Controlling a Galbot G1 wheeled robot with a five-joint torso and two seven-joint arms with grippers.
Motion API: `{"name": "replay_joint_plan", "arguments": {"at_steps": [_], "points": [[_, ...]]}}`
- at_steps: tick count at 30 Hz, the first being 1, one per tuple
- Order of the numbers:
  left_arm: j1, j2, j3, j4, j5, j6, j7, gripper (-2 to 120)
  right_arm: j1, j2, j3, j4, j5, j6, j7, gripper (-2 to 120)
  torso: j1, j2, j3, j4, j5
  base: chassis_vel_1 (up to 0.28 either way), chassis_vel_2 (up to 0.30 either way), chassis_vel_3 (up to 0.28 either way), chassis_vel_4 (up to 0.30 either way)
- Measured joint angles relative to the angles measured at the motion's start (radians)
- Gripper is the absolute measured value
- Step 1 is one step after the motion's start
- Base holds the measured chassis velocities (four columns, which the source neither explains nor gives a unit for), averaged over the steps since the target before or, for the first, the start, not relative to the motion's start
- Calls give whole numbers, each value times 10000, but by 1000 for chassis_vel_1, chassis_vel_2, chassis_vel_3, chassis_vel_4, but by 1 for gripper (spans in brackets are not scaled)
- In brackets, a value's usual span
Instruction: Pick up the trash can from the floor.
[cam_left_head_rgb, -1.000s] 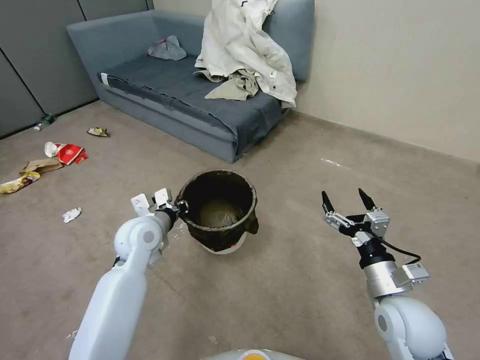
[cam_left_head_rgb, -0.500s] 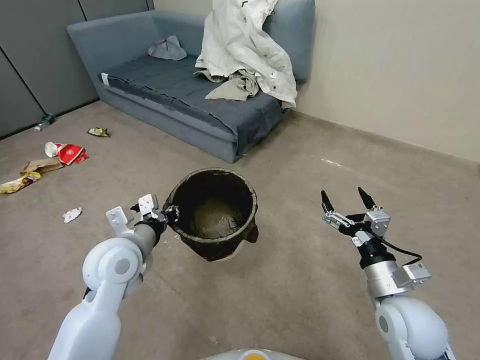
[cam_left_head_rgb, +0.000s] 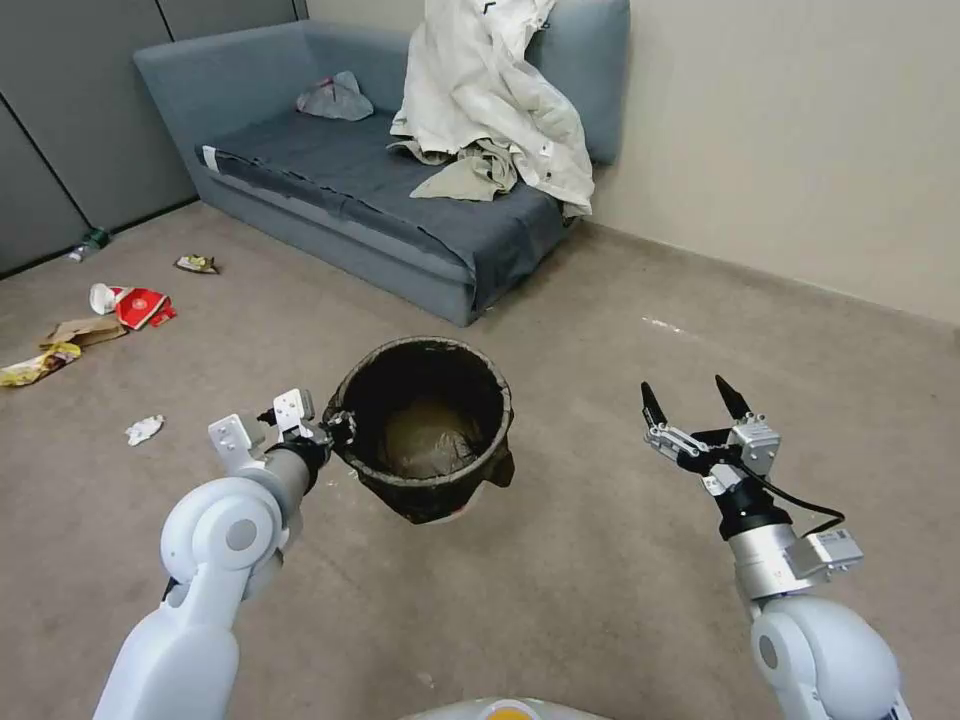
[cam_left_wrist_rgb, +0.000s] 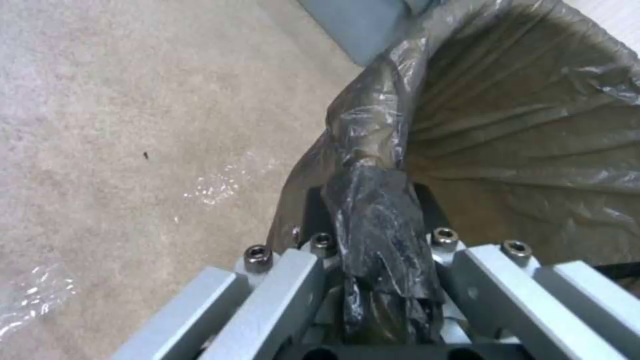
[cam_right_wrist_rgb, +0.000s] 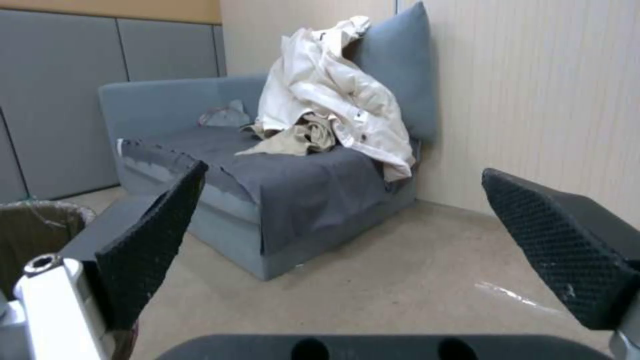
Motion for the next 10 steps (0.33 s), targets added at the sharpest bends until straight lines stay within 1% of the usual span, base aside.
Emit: {"name": "replay_joint_plan", "arguments": {"at_steps": [10], "points": [[19,40,-81,-21,-21,0,54,5,8,25,-21,3,-13,-1,1,100,0,0,0,0,0,0,0,0,0]]}}
